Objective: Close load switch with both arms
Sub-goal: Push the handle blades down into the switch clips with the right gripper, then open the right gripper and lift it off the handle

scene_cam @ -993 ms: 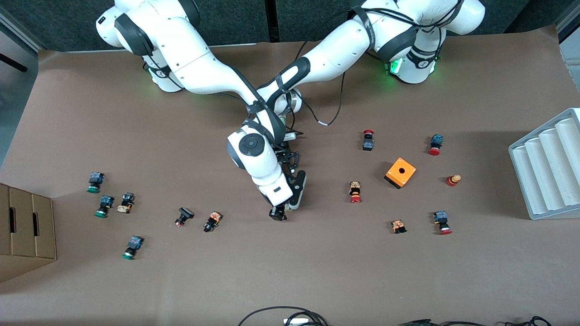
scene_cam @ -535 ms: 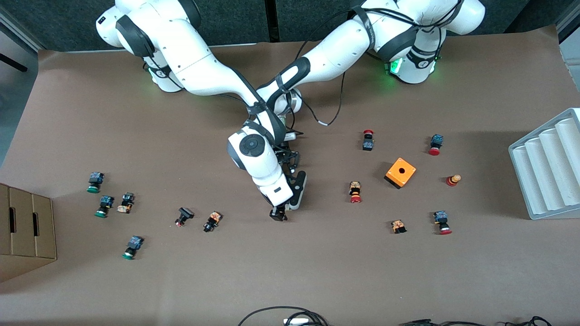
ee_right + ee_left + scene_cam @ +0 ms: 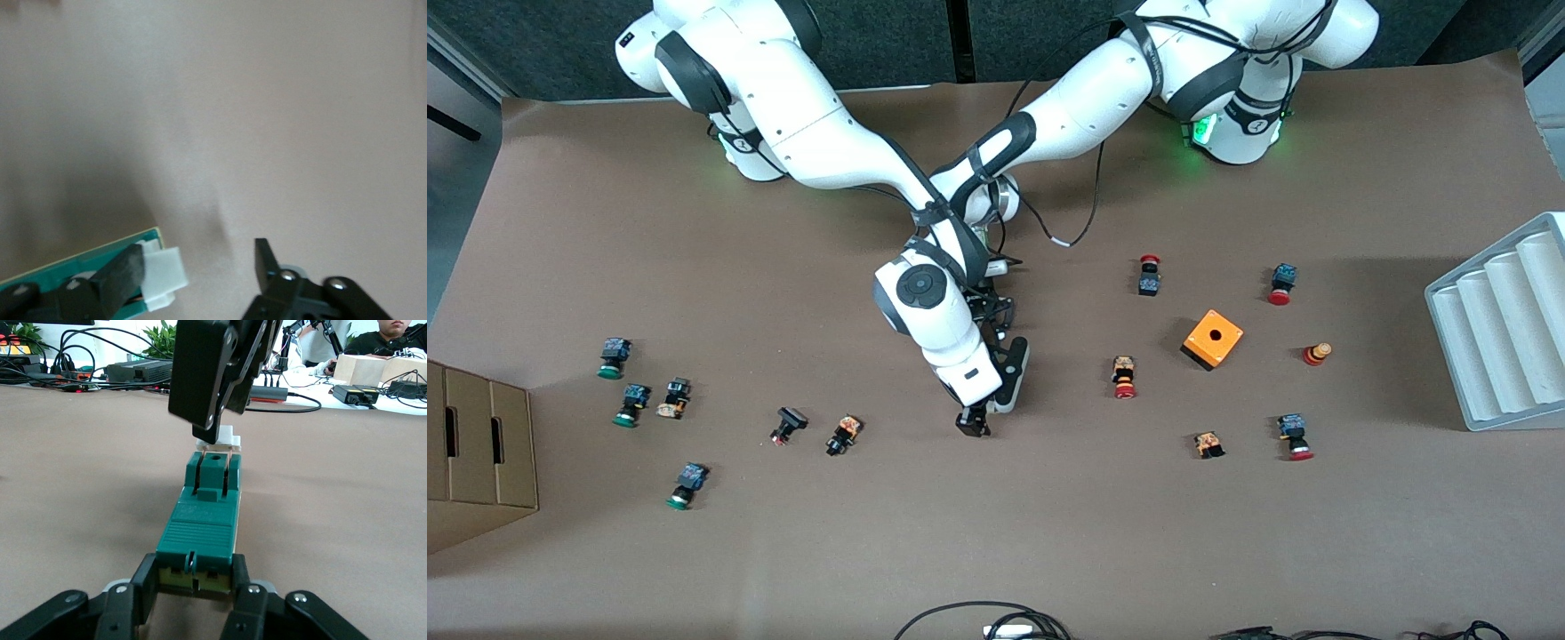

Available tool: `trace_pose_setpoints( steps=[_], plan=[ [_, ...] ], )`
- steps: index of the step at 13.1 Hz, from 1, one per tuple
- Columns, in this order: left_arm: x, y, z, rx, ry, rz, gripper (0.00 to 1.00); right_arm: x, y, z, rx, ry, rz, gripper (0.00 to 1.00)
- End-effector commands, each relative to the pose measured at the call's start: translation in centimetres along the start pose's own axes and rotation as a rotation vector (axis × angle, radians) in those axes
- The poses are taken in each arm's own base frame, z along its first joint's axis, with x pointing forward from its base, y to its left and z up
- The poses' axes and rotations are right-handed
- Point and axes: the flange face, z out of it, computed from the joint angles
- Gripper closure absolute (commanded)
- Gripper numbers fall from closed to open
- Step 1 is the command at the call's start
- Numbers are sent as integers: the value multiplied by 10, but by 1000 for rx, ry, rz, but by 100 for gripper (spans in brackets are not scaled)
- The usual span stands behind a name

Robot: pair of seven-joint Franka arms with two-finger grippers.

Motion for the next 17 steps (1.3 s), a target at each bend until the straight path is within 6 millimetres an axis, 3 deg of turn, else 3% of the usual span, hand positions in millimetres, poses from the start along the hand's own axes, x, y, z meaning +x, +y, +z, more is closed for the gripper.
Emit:
trace_pose_setpoints(
  steps=[1,3,8,13,17],
  plan=[
    [3,3,-2,-1,7,-19,72,-3,12,-4,-4,20,28,0],
    [3,3,-2,-1,7,-20,72,-1,12,-9,-1,21,32,0],
    [3,3,-2,-1,7,-19,72,9,20,-45,69,27,117,0],
    [3,3,-2,-1,7,-20,72,17,40,-115,122,11,146,0],
    [3,3,-2,-1,7,-20,72,16,48,-163,163,-22,321,0]
  ],
)
